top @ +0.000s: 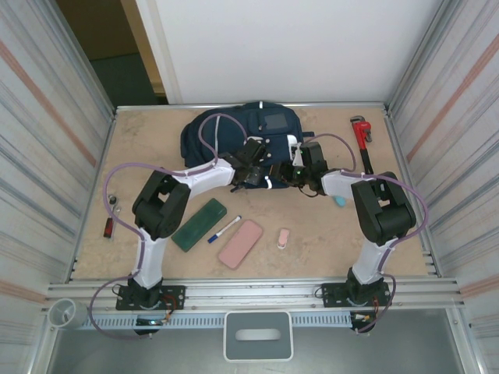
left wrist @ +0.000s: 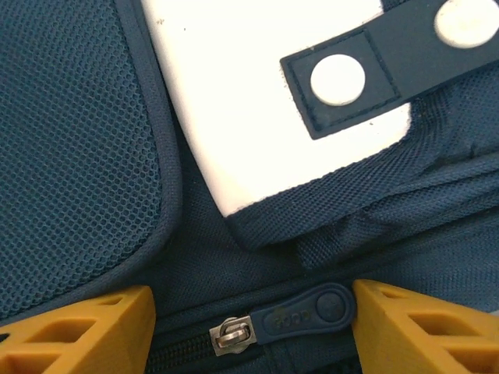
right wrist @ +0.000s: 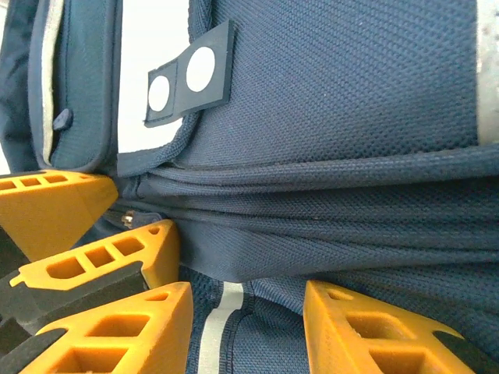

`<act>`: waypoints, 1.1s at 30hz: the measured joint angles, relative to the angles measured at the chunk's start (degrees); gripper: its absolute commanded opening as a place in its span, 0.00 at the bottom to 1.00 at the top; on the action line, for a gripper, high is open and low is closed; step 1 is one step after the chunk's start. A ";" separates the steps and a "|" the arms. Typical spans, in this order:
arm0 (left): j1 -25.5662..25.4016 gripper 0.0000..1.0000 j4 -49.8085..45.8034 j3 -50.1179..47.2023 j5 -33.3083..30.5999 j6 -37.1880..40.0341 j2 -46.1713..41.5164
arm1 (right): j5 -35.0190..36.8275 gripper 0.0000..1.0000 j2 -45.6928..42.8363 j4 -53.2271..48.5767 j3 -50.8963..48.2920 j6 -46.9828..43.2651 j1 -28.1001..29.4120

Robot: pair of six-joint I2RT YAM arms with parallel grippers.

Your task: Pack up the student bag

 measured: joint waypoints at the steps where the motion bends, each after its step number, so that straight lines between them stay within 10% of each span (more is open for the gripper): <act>1: -0.13 0.62 0.02 0.00 -0.24 0.31 0.00 | -0.15 0.41 0.00 0.11 -0.09 0.00 -0.09; 33: -0.59 0.28 -1.01 1.38 -1.42 6.73 0.02 | -1.25 0.41 0.79 2.08 -1.09 0.00 -0.59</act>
